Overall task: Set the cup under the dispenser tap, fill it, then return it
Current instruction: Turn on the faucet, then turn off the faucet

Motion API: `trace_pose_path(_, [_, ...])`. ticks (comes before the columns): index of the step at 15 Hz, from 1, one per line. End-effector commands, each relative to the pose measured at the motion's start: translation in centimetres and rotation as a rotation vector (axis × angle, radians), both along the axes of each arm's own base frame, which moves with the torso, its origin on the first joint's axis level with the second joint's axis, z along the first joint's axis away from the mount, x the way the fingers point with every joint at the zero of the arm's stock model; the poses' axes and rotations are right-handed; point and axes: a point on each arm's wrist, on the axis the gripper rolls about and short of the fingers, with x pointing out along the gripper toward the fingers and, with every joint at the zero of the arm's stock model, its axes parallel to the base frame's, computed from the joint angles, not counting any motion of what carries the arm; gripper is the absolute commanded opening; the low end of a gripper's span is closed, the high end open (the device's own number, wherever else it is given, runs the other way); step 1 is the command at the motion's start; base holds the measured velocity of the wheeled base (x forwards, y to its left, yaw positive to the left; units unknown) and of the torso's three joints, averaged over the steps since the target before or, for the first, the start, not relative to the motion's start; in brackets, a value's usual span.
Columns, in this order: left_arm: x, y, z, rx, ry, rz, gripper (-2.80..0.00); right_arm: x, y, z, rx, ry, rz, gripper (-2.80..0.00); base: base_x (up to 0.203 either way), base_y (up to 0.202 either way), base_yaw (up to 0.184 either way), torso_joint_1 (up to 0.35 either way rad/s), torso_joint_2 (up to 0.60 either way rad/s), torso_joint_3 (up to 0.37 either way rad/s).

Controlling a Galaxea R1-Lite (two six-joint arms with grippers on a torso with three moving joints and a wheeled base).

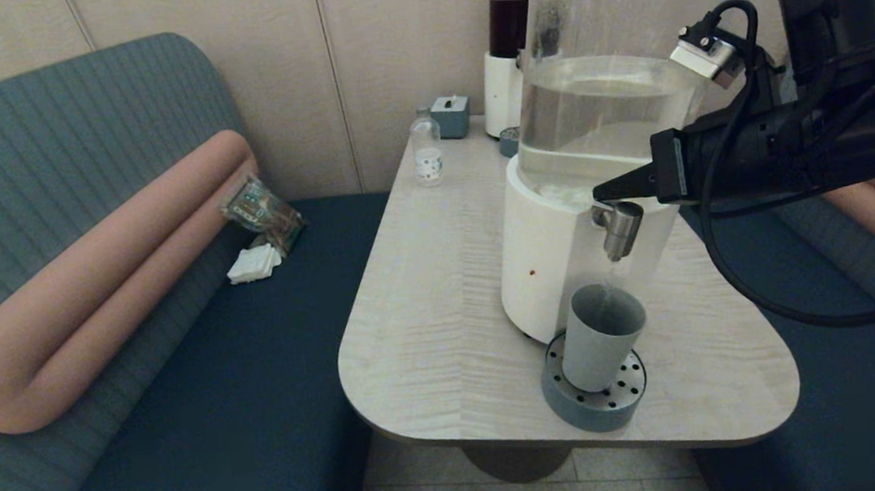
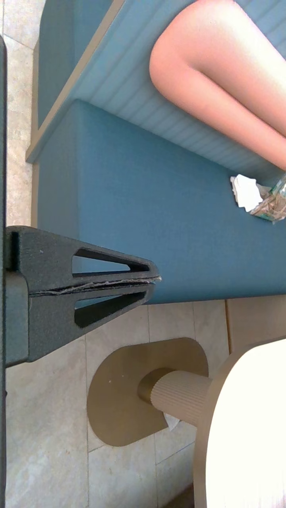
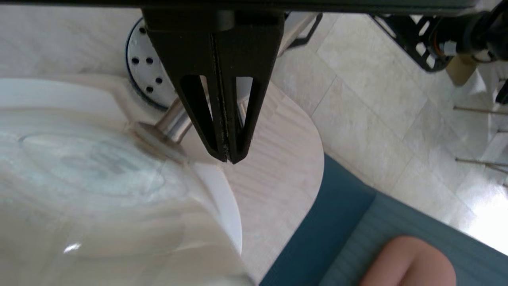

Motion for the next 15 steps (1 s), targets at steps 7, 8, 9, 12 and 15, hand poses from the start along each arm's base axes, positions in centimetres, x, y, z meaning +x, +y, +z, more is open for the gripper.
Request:
trace_pose_path(7, [0.0, 0.0, 0.0, 0.001, 0.002, 0.000, -2.80, -8.0, -4.3, 3.9, 0.087, -0.167, -0.075, -2.80, 0.000, 0.000, 0.000, 0.000, 0.00, 0.000])
trace_pose_path(8, [0.0, 0.0, 0.0, 0.001, 0.002, 0.000, -2.80, -9.7, -5.3, 4.1, 0.085, -0.174, -0.101, -2.80, 0.000, 0.000, 0.000, 0.000, 0.00, 0.000])
trace_pose_path(9, [0.0, 0.0, 0.0, 0.001, 0.002, 0.000, -2.80, -11.6, -6.5, 4.1, 0.078, -0.178, -0.135, -2.80, 0.000, 0.000, 0.000, 0.000, 0.00, 0.000])
trace_pose_path(12, [0.0, 0.0, 0.0, 0.001, 0.002, 0.000, -2.80, -17.9, -8.8, 3.0, 0.063, -0.175, -0.221, -2.80, 0.000, 0.000, 0.000, 0.000, 0.00, 0.000])
trace_pose_path(15, [0.0, 0.0, 0.0, 0.001, 0.002, 0.000, -2.80, -23.9, -10.1, 1.1, 0.031, -0.178, -0.350, -2.80, 0.000, 0.000, 0.000, 0.000, 0.00, 0.000])
